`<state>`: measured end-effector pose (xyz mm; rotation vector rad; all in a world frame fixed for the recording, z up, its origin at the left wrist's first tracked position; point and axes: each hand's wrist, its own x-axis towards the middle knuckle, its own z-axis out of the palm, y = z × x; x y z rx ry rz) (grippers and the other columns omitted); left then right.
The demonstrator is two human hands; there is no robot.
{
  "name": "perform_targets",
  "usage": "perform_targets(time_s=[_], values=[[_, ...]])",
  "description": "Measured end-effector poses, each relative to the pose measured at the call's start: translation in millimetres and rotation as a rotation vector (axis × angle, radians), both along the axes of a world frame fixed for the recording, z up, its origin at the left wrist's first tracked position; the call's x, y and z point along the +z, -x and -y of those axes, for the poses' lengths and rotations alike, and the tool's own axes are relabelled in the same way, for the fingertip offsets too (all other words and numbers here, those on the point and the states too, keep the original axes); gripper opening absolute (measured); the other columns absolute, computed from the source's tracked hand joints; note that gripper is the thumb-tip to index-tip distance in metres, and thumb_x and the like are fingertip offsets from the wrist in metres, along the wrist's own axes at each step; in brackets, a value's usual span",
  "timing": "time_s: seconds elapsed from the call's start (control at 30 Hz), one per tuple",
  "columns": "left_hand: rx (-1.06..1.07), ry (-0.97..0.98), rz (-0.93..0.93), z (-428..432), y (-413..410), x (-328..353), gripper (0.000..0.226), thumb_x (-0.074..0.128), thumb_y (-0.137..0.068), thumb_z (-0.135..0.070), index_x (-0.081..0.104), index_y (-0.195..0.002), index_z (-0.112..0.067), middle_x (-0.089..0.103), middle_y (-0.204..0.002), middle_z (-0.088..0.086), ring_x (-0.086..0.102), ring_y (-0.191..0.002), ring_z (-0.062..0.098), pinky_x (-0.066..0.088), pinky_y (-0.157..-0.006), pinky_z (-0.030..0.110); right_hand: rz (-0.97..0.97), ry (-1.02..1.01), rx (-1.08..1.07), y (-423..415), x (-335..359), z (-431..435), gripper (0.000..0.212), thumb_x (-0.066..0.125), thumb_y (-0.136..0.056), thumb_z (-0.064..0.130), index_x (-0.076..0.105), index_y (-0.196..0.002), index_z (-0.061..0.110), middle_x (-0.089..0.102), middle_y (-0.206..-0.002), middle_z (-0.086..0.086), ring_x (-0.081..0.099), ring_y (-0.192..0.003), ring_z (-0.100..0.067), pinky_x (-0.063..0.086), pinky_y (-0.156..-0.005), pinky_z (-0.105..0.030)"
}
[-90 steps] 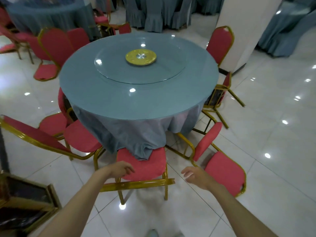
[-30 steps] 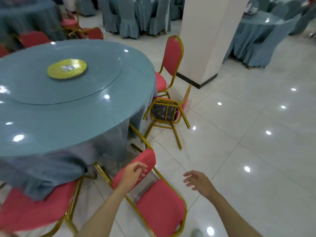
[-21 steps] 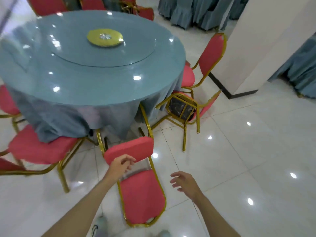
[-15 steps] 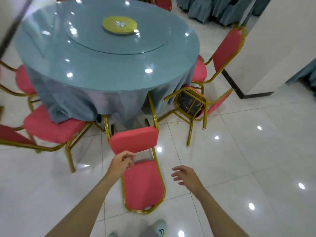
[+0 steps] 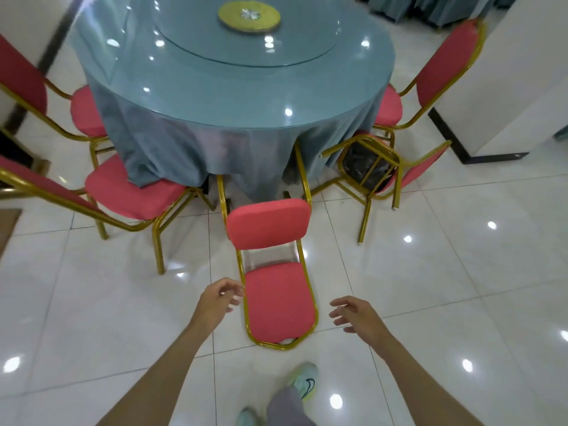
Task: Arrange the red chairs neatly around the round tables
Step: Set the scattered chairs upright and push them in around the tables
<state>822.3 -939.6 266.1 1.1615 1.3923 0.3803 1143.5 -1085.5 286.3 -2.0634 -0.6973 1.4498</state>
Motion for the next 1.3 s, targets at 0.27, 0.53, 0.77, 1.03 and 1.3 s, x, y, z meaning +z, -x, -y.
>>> perform_targets(time_s=[0.27, 0.53, 0.77, 1.03, 1.3], values=[[0.002, 0.028, -0.018, 32, 21, -45, 0.026, 0.049, -0.103, -0.002, 0.073, -0.099, -0.011, 0.076, -0.094, 0.008, 0.068, -0.081, 0.023, 0.051, -0.071, 0.031, 0.028, -0.001, 0.042, 17, -23, 26, 0.023, 0.053, -0.099, 0.008, 0.072, -0.107, 0.018, 0.079, -0.094, -0.002, 0.072, -0.084, -0.016, 0.053, -0.077, -0.032], [0.012, 0.096, -0.004, 57, 6, -106, 0.009, 0.071, -0.095, -0.014, 0.072, -0.102, -0.018, 0.072, -0.101, 0.004, 0.069, -0.096, 0.022, 0.058, -0.083, 0.039, 0.019, 0.058, 0.048, 4, -99, 44, 0.018, 0.057, -0.100, 0.010, 0.072, -0.106, 0.019, 0.079, -0.094, -0.002, 0.071, -0.084, -0.016, 0.051, -0.073, -0.031], [0.105, 0.119, -0.012, 66, -24, -226, 0.015, 0.069, -0.096, -0.018, 0.069, -0.110, -0.023, 0.070, -0.108, 0.001, 0.067, -0.103, 0.017, 0.056, -0.093, 0.042, 0.001, 0.088, -0.023, -9, -245, 57, 0.018, 0.062, -0.099, 0.014, 0.069, -0.113, 0.023, 0.072, -0.108, -0.007, 0.070, -0.095, -0.021, 0.053, -0.076, -0.032], [0.221, 0.144, -0.089, 67, -52, -404, 0.025, 0.065, -0.099, -0.020, 0.061, -0.124, -0.021, 0.065, -0.120, 0.000, 0.063, -0.112, 0.020, 0.054, -0.095, 0.040, 0.031, 0.083, -0.157, -32, -421, 48, 0.021, 0.064, -0.095, 0.011, 0.068, -0.113, 0.023, 0.071, -0.108, -0.009, 0.069, -0.102, -0.027, 0.055, -0.081, -0.037], [0.117, 0.137, -0.211, 40, -75, -563, 0.066, 0.068, -0.098, -0.017, 0.035, -0.155, -0.010, 0.046, -0.144, 0.005, 0.049, -0.136, 0.033, 0.046, -0.094, 0.033, 0.084, 0.182, -0.114, -59, -603, 21, 0.021, 0.062, -0.094, 0.017, 0.067, -0.114, 0.020, 0.071, -0.111, -0.007, 0.067, -0.101, -0.022, 0.054, -0.097, -0.047]])
